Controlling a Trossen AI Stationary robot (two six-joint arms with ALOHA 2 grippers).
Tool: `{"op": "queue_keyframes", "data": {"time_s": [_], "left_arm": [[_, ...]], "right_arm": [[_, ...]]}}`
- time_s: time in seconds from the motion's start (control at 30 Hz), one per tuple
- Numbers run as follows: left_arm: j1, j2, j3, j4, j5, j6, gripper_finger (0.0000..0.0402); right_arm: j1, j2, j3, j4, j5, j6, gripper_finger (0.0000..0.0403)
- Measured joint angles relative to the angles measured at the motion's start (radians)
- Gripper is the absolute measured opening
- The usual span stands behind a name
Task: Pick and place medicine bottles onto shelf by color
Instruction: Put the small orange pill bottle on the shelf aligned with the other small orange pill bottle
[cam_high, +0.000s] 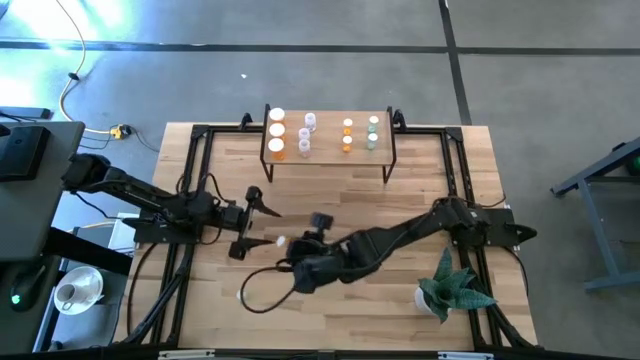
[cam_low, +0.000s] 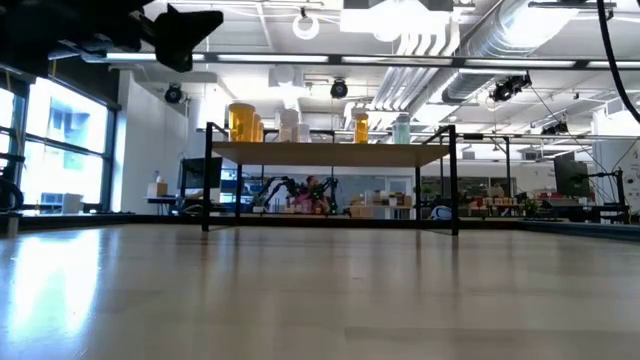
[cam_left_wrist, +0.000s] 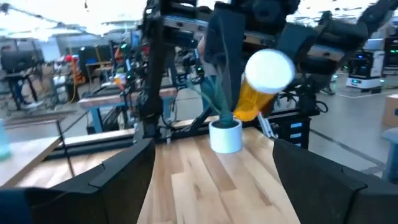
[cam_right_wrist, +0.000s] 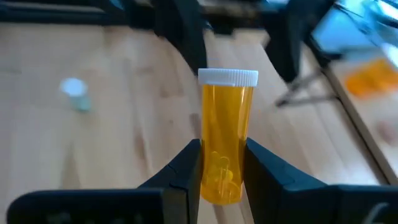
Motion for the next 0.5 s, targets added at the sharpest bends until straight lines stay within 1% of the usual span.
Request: {"op": "queue_keyframes", "data": {"time_s": [0.1,0.2,0.4,0.5], "left_arm": [[-0.025,0.055,0.000,0.083,0.000,0.026,0.0315],[-0.053,0.102,0.000,0.172,-0.002,0.040,0.0315],[-0.105,0.163,0.000,0.312,-0.009,0.040,0.0315],[-0.127,0.190,0.000,0.354,-0.009,0.040,0.0315]], "right_arm": [[-0.017,-0.001,0.000,0.082,-0.086,-0.099,0.0083],[-0.027,-0.006,0.000,0.118,-0.149,-0.131,0.0083],[-0.029,-0.022,0.000,0.128,-0.158,-0.142,0.0083],[-0.029,-0.023,0.000,0.178,-0.158,-0.168,0.0083]]}}
